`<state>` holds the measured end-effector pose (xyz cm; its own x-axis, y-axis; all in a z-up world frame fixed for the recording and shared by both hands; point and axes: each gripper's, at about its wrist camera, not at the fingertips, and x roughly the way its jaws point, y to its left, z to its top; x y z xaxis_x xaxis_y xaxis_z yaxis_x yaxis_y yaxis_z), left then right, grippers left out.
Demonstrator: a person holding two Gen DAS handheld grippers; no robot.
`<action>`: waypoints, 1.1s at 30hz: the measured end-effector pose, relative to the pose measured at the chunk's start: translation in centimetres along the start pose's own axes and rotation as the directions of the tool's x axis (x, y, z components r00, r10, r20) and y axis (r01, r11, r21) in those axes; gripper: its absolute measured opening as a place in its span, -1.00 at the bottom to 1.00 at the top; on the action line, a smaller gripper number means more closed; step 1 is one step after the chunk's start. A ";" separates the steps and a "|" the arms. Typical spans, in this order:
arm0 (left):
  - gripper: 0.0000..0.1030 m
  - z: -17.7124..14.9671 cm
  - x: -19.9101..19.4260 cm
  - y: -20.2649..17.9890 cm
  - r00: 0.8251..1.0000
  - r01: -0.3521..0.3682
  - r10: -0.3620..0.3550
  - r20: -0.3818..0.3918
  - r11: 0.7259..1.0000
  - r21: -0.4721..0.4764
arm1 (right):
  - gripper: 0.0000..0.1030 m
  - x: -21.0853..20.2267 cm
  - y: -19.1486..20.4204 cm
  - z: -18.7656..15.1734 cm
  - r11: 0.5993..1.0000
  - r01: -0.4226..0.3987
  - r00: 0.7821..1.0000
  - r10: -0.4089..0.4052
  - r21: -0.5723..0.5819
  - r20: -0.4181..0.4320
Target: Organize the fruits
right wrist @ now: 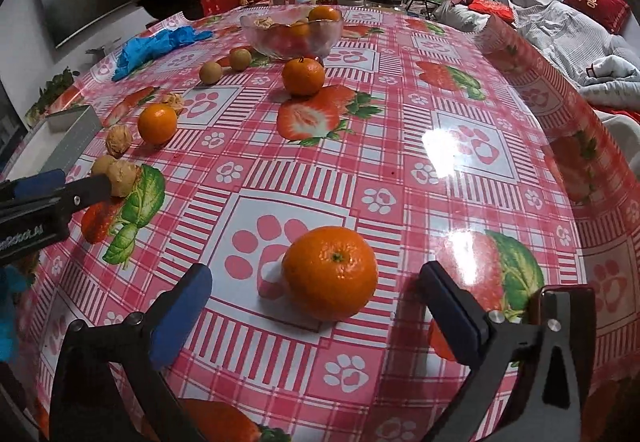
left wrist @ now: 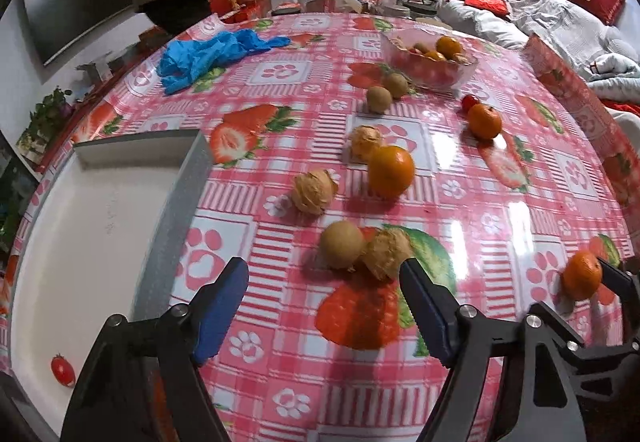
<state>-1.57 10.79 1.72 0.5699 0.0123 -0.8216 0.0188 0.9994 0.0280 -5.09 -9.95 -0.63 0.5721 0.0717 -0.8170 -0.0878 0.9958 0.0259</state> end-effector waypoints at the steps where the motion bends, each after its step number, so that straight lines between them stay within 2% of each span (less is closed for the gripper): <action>1: 0.56 0.0 0.1 0.3 1.000 -0.001 0.001 -0.003 1.000 -0.007 | 1.00 0.0 0.0 0.0 1.000 0.000 1.000 0.000 0.000 0.000; 11: 0.55 0.1 1.0 1.0 0.999 -0.024 0.023 -0.025 0.999 -0.027 | 1.00 0.0 0.0 0.0 1.000 0.001 1.000 -0.001 0.000 0.000; 14: 0.21 0.8 1.9 0.4 0.999 -0.012 0.011 -0.042 1.000 -0.018 | 1.00 0.1 0.0 0.0 1.000 0.001 1.000 -0.001 -0.001 0.000; 17: 0.15 1.4 2.5 0.1 0.999 -0.004 0.002 -0.039 0.999 -0.034 | 1.00 0.1 0.0 0.0 1.000 0.001 1.000 -0.001 -0.001 0.000; 18: -0.01 1.5 2.6 0.0 0.999 -0.002 0.000 -0.036 0.999 -0.040 | 1.00 0.1 0.1 0.0 1.000 0.001 1.000 -0.001 -0.001 0.000; 19: -0.07 1.6 2.6 0.0 0.999 0.007 -0.009 -0.037 0.999 -0.048 | 1.00 0.1 0.1 0.0 1.000 0.002 1.000 -0.002 -0.001 0.000; 21: -0.48 1.8 2.6 -0.2 0.999 0.008 -0.010 -0.037 0.999 -0.046 | 1.00 0.1 0.1 0.0 1.000 0.002 1.000 -0.002 -0.001 -0.001; 25: -0.48 1.0 2.1 -0.4 1.000 0.007 -0.008 -0.030 0.999 -0.040 | 1.00 0.1 0.1 0.0 1.000 0.002 1.000 -0.002 -0.001 0.000; 33: -0.47 -4.1 -1.4 -0.7 1.000 0.021 -0.021 0.009 1.000 -0.013 | 1.00 0.1 0.1 0.0 1.000 0.008 1.000 -0.008 -0.006 -0.002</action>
<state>-5.71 10.18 0.50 0.5765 -0.0087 -0.8170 0.0202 0.9998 0.0036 -5.04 -9.80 -0.74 0.5708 0.0636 -0.8186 -0.0881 0.9960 0.0160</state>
